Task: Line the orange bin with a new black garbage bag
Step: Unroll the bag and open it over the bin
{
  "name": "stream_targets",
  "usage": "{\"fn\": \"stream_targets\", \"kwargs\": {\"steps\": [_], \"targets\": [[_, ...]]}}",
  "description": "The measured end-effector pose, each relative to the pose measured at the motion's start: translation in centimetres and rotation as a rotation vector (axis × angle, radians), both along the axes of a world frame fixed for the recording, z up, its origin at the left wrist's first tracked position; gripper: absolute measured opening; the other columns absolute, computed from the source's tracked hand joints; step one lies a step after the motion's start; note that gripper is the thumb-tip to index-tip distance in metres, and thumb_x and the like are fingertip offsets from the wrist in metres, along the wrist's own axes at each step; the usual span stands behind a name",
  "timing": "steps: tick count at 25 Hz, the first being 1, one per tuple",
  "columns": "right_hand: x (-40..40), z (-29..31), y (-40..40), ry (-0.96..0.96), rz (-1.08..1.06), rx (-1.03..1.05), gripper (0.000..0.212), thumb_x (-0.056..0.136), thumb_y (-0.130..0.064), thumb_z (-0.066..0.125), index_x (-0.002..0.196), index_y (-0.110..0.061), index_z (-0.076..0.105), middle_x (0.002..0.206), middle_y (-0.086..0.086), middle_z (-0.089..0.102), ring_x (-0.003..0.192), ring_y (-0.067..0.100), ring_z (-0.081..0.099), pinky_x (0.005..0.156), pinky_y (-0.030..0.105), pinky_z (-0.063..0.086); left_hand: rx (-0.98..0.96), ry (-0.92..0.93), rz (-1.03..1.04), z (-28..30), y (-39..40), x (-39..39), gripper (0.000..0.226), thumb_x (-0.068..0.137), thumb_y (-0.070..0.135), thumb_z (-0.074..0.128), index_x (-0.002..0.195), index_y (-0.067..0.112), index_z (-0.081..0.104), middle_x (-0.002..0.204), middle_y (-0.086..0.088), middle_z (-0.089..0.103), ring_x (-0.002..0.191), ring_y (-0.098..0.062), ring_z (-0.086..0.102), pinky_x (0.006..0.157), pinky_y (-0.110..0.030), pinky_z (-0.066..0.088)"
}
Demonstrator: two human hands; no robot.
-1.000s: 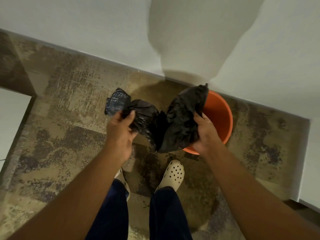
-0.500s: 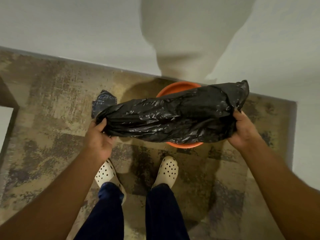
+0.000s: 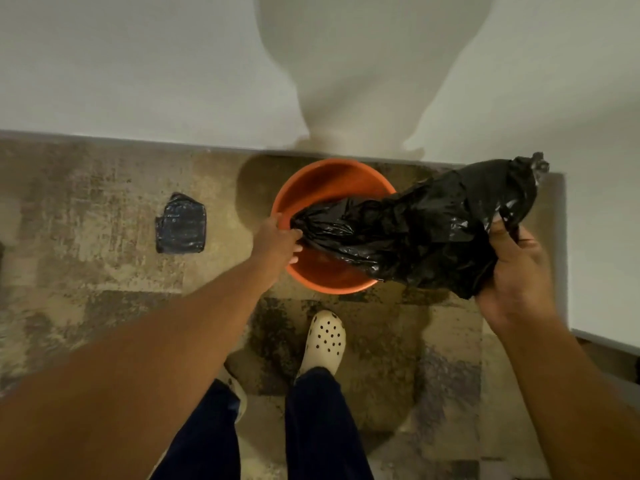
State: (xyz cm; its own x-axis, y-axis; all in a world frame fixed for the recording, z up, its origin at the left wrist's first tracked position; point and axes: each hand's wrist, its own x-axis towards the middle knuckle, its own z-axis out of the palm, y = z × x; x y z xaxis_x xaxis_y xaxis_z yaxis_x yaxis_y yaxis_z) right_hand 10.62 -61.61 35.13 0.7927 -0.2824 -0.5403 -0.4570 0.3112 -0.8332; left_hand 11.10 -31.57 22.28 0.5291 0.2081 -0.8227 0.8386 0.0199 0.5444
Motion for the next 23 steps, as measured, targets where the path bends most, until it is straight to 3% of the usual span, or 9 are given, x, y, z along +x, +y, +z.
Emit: {"fn": "stream_targets", "kwargs": {"steps": [3, 5, 8, 10, 12, 14, 16, 19, 23], "targets": [[-1.2, -1.1, -0.2, 0.017, 0.016, -0.006, 0.032, 0.105, -0.026, 0.062, 0.13, -0.01, 0.071, 0.131, 0.012, 0.076, 0.121, 0.03, 0.074, 0.093, 0.046, 0.063, 0.096, -0.034, -0.204, -0.5, -1.0, 0.9, 0.061, 0.103, 0.016, 0.062, 0.16, 0.02, 0.041, 0.119, -0.009, 0.069, 0.113, -0.034, 0.07, 0.104, -0.051, 0.059], [-1.5, -2.3, 0.5, 0.046, 0.077, -0.031, 0.029, 0.105, -0.024, 0.062, 0.128, -0.01, 0.073, 0.126, 0.013, 0.077, 0.118, 0.032, 0.075, 0.091, 0.047, 0.063, 0.039, -0.014, -0.152, -0.2, -1.6, 0.7, 0.049, 0.105, 0.019, 0.062, 0.153, 0.015, 0.051, 0.102, -0.003, 0.067, 0.104, -0.031, 0.067, 0.095, -0.044, 0.058], [-1.5, -4.7, 3.0, 0.074, 0.191, -0.134, 0.025, 0.103, -0.022, 0.066, 0.123, -0.012, 0.077, 0.117, 0.012, 0.081, 0.111, 0.033, 0.077, 0.092, 0.051, 0.063, -0.144, -0.053, -0.144, 1.6, -2.5, -0.4, 0.026, 0.106, 0.029, 0.064, 0.128, 0.017, 0.072, 0.101, -0.003, 0.075, 0.099, -0.026, 0.072, 0.082, -0.037, 0.061], [-1.3, -6.0, 4.8, 0.099, 0.28, -0.186, 0.026, 0.102, -0.026, 0.066, 0.123, -0.015, 0.078, 0.115, 0.01, 0.081, 0.109, 0.03, 0.078, 0.096, 0.055, 0.062, -0.274, -0.119, -0.14, 3.3, -3.3, -1.3, 0.027, 0.102, 0.04, 0.069, 0.119, 0.02, 0.077, 0.103, -0.002, 0.082, 0.101, -0.023, 0.078, 0.077, -0.031, 0.066], [-1.2, -7.0, 6.7, 0.096, 0.4, -0.136, 0.031, 0.104, -0.034, 0.058, 0.122, -0.021, 0.079, 0.117, 0.006, 0.081, 0.112, 0.025, 0.077, 0.099, 0.054, 0.061, -0.398, -0.204, -0.15, 4.6, -4.1, -1.6, 0.037, 0.098, 0.048, 0.071, 0.127, 0.025, 0.076, 0.116, 0.004, 0.082, 0.111, -0.017, 0.078, 0.085, -0.029, 0.067], [-0.8, -7.5, 8.4, 0.131, 0.474, -0.02, 0.038, 0.103, -0.04, 0.047, 0.121, -0.033, 0.08, 0.122, 0.0, 0.08, 0.116, 0.018, 0.075, 0.097, 0.044, 0.062, -0.444, -0.302, -0.173, 5.2, -4.7, -1.6, 0.036, 0.099, 0.044, 0.072, 0.133, 0.031, 0.074, 0.128, 0.007, 0.079, 0.12, -0.011, 0.075, 0.095, -0.032, 0.065], [-0.3, -7.8, 9.6, 0.125, 0.542, 0.008, 0.042, 0.104, -0.031, 0.042, 0.125, -0.037, 0.078, 0.124, -0.005, 0.079, 0.116, 0.013, 0.075, 0.093, 0.032, 0.061, -0.347, -0.347, -0.108, 4.9, -4.6, -1.2, 0.034, 0.1, 0.031, 0.075, 0.133, 0.027, 0.074, 0.131, 0.002, 0.078, 0.12, -0.014, 0.076, 0.099, -0.034, 0.064], [-0.1, -8.3, 10.3, -0.014, 0.712, -0.283, 0.042, 0.101, -0.005, 0.053, 0.133, -0.023, 0.074, 0.119, -0.005, 0.081, 0.11, 0.015, 0.078, 0.095, 0.035, 0.063, -0.227, -0.288, 0.0, 3.9, -3.4, -0.9, 0.024, 0.105, 0.011, 0.065, 0.126, 0.016, 0.076, 0.123, 0.001, 0.081, 0.108, -0.012, 0.079, 0.084, -0.025, 0.066], [0.2, -8.9, 9.5, 0.031, 0.576, -0.557, 0.028, 0.093, -0.012, 0.076, 0.12, -0.02, 0.081, 0.104, -0.009, 0.082, 0.095, 0.002, 0.078, 0.091, 0.032, 0.065, -0.148, -0.22, 0.049, 3.2, -1.6, -0.6, 0.025, 0.105, 0.008, 0.063, 0.105, 0.029, 0.076, 0.094, 0.015, 0.083, 0.096, -0.004, 0.08, 0.075, -0.021, 0.064]]}}
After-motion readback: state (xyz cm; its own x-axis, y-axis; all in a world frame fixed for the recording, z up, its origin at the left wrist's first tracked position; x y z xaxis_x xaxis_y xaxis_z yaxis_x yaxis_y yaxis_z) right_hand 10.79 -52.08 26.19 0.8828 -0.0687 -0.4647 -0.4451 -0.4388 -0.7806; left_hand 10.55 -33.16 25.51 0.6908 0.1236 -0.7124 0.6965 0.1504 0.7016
